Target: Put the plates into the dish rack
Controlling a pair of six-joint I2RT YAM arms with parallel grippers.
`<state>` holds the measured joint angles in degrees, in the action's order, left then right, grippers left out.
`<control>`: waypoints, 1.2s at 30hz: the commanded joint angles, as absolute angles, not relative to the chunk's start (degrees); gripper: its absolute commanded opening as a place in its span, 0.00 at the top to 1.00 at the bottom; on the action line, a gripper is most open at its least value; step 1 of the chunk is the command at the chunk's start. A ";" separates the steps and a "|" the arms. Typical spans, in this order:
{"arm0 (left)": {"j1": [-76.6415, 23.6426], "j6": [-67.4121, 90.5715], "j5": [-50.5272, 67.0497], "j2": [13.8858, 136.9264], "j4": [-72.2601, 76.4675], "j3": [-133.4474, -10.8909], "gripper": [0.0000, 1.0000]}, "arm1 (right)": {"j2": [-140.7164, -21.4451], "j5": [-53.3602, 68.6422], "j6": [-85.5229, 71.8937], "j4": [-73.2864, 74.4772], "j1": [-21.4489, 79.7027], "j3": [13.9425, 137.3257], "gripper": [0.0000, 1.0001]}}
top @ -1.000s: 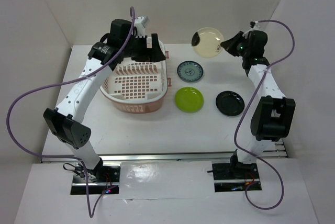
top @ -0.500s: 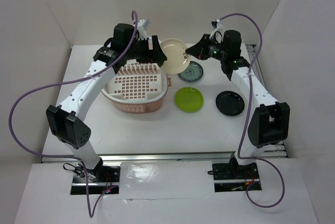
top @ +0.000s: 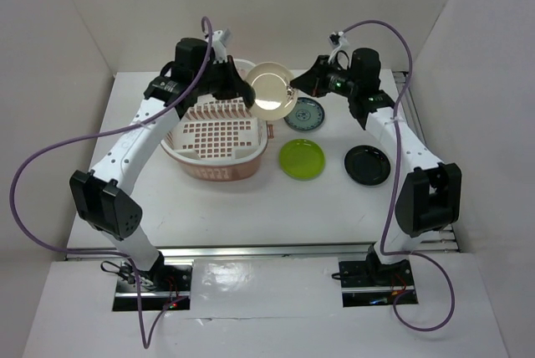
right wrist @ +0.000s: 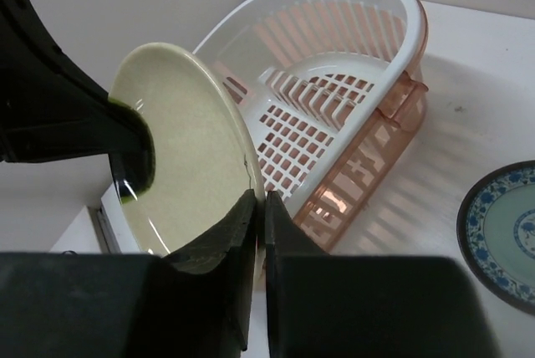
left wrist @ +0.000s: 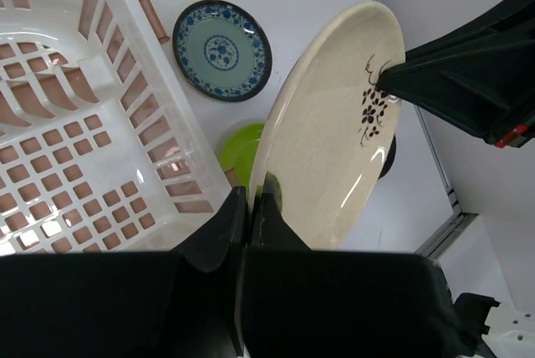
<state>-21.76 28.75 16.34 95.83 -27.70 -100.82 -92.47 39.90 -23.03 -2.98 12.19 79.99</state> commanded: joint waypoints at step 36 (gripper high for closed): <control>-17.84 10.73 -53.96 106.69 -27.95 -108.73 1.00 | -81.91 8.88 -20.65 11.87 18.19 76.55 0.00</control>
<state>-18.33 14.44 -46.48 105.75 -31.75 -107.13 -84.84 9.10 -21.12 11.40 16.93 76.79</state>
